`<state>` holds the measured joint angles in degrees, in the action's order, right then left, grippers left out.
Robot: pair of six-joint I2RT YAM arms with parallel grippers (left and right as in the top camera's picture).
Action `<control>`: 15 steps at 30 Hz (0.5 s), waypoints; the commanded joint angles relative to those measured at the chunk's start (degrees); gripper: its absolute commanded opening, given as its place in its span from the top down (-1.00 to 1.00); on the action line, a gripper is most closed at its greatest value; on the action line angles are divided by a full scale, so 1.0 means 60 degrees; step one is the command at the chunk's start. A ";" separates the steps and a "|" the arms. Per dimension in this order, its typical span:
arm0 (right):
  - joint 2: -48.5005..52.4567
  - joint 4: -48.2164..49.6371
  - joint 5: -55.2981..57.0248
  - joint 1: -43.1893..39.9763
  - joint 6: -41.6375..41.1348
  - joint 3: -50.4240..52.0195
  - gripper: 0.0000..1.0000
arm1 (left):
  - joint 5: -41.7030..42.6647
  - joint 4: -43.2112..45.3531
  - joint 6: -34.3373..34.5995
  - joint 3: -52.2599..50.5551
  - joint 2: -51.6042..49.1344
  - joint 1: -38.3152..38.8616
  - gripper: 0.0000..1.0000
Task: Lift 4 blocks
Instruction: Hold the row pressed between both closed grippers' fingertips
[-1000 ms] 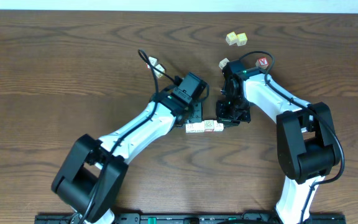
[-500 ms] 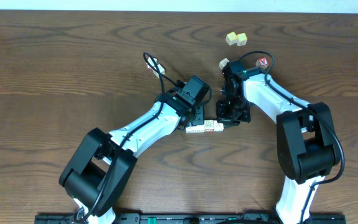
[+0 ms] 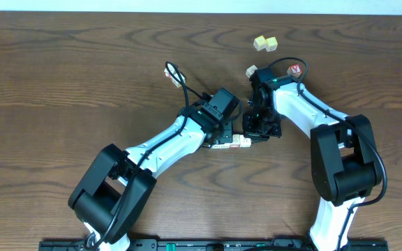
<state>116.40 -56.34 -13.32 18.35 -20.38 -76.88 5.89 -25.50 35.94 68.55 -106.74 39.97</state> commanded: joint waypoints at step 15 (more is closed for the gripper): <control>-0.0211 -0.0007 -0.0044 0.0084 -0.0098 0.0029 0.98 | 0.0015 -0.0135 0.0069 -0.0087 -0.0127 0.0025 0.86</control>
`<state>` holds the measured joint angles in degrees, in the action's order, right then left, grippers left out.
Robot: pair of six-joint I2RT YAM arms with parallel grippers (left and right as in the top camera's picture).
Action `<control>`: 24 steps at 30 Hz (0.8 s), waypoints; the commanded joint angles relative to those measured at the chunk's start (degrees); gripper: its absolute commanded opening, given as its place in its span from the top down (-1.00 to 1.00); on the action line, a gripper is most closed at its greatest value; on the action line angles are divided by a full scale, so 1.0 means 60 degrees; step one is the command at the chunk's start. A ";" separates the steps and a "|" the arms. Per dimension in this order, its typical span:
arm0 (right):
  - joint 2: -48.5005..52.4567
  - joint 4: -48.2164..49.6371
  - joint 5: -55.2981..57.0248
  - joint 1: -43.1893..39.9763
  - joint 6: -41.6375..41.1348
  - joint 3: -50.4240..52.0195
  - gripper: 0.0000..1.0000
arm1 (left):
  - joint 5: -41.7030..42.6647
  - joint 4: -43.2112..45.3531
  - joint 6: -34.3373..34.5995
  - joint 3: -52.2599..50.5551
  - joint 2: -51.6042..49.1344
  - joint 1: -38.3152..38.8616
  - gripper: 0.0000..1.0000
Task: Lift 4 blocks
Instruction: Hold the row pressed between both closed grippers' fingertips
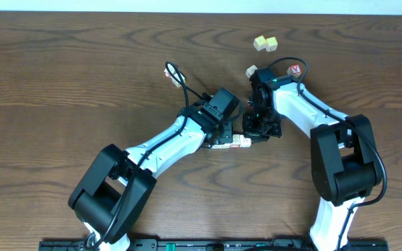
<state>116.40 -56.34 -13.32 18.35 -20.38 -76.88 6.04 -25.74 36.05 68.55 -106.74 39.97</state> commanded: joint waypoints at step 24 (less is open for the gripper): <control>-0.0211 -0.0040 -0.0044 0.0084 -0.0098 0.0029 0.98 | -0.0393 0.0379 -0.0029 -0.0087 -0.0127 0.0022 0.85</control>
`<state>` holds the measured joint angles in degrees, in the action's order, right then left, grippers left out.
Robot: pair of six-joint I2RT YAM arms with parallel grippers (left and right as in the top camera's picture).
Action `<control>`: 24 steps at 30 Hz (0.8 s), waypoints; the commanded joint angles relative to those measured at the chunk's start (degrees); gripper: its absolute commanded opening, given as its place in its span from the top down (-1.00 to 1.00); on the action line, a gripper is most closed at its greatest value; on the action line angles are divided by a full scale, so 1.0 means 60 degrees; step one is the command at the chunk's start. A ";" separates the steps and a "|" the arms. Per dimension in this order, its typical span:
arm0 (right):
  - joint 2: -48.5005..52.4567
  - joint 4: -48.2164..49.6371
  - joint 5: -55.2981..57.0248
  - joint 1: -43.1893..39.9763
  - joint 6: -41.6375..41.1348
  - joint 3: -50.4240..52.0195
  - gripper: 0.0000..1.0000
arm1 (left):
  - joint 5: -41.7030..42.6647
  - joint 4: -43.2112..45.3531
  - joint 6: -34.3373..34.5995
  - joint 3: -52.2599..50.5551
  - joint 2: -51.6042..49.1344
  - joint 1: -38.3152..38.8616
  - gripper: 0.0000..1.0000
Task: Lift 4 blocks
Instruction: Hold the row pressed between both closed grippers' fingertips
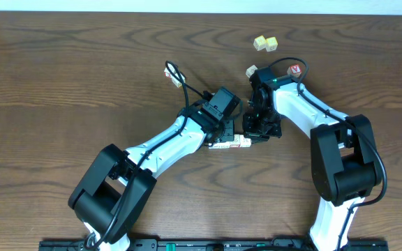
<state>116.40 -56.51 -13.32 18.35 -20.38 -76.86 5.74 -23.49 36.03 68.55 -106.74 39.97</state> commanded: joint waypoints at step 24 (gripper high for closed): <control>-0.0211 -0.0011 -0.0044 0.0084 -0.0098 0.0026 0.98 | -0.0033 -0.0357 -0.0055 -0.0113 -0.0127 0.0025 0.85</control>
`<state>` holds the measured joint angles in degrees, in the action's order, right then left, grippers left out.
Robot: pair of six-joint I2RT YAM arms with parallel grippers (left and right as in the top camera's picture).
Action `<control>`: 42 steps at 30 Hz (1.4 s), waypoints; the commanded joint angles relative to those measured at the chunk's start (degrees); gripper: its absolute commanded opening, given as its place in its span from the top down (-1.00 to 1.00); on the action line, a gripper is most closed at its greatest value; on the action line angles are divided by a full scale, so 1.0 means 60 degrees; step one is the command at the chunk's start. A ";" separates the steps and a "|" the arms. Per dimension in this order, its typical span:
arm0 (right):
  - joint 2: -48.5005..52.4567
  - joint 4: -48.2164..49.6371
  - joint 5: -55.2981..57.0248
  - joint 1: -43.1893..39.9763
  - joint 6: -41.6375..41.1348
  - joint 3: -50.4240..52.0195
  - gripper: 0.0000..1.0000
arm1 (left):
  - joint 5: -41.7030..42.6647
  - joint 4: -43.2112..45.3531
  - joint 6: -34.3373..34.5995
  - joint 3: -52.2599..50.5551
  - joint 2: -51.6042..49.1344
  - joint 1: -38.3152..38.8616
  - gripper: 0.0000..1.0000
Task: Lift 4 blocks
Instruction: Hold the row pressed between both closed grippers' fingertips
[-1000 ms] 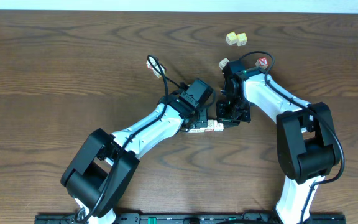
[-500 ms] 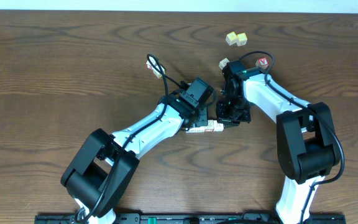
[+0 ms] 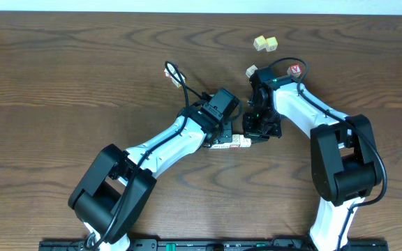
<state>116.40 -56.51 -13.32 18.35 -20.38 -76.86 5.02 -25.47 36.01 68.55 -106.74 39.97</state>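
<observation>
A short row of small pale blocks (image 3: pixel 232 143) lies on the wooden table near its middle. My left gripper (image 3: pixel 217 137) is at the row's left end, under its black wrist, and its fingers are hidden. My right gripper (image 3: pixel 252 132) is at the row's right end, pointing down and left. The row's ends run under both gripper heads, so I cannot see whether either gripper is open or shut, or whether the row is off the table.
Two yellowish blocks (image 3: pixel 265 43) lie at the back. A pale block (image 3: pixel 251 70) and a red-marked block (image 3: pixel 296 70) sit by the right arm. Another small block (image 3: pixel 170 71) lies by the left arm's cable.
The left wrist and the row of blocks stand very slightly further right and back than before. The right arm has not visibly moved.
At every earlier moment both grippers stood at the two ends of the block row in the middle of the table. The left wrist sat a touch further left at the last of them, and now it is back where it first was.
</observation>
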 commanded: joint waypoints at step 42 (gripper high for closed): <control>-0.0211 -0.0117 -0.0044 0.0084 -0.0095 0.0026 0.98 | -0.0280 0.0062 -0.0055 -0.0124 -0.0127 0.0076 0.85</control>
<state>116.40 -57.17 -13.32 18.35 -20.38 -76.86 4.73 -25.06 36.01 68.53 -106.74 40.25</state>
